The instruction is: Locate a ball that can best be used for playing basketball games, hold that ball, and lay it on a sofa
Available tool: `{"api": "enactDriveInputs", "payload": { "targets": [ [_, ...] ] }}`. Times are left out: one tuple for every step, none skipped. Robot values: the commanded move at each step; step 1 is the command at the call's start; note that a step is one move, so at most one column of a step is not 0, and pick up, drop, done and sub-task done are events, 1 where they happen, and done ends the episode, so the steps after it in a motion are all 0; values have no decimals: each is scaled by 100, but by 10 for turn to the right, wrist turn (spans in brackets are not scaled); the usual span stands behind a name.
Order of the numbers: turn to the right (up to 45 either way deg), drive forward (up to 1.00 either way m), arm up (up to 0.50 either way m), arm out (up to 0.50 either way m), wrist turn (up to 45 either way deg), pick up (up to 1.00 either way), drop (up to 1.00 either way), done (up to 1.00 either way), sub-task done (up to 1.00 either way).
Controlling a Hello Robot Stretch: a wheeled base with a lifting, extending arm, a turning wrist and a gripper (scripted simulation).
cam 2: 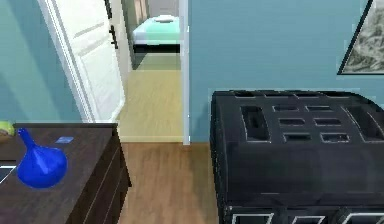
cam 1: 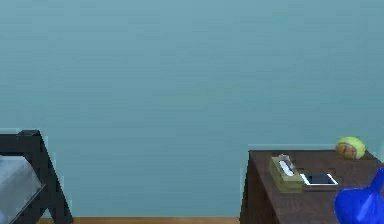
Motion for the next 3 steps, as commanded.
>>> {"api": "enactDriveInputs", "payload": {
  "targets": [
    [-450, 0, 0, 0, 0, 0, 0, 0, 0],
    [-390, 0, 0, 0, 0, 0, 0, 0, 0],
    [0, 65, 0, 0, 0, 0, 0, 0, 0]
  ]
}}
